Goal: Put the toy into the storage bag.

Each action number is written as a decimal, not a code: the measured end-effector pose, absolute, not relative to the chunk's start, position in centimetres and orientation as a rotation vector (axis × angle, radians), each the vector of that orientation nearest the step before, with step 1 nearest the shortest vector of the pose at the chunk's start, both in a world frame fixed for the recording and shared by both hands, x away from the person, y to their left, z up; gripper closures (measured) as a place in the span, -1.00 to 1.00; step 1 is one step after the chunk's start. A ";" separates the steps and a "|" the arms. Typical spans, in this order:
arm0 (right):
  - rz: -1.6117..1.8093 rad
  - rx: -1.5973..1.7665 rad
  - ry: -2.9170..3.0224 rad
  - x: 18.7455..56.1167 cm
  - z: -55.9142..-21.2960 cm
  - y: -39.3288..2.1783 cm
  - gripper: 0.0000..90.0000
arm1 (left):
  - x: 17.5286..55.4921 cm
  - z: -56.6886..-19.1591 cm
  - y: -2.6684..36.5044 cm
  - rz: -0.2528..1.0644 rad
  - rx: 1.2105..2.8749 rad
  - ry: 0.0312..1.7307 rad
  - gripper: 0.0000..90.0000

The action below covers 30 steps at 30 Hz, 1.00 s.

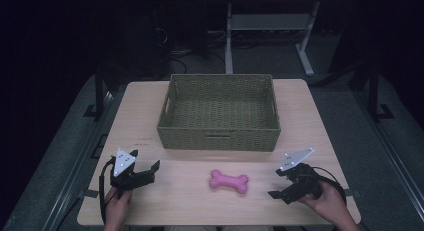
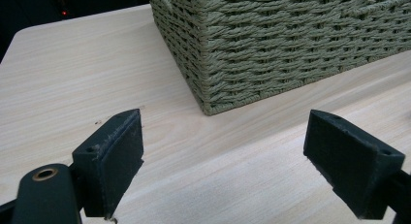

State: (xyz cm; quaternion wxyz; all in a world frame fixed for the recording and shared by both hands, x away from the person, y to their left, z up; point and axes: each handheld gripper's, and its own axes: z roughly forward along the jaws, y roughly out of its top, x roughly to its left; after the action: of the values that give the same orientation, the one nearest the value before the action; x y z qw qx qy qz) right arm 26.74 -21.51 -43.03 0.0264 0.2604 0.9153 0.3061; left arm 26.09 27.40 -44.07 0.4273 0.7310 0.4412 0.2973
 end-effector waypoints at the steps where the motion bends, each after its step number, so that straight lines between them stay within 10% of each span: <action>1: 0.953 0.805 2.836 27.0 -42.8 -21.2 -0.58 | 26.1 -44.1 27.4 0.743 1.825 1.101 -0.69; 30: 0.902 0.589 2.953 29.3 -40.5 -16.3 -0.62 | 26.2 -44.1 27.4 0.739 1.833 1.095 -0.69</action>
State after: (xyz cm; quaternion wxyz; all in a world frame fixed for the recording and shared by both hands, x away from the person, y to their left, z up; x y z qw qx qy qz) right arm 29.26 -16.33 -40.54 -0.0008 0.1873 0.9394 0.2870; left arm 26.21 27.38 -44.09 0.4268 0.7337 0.4382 0.2957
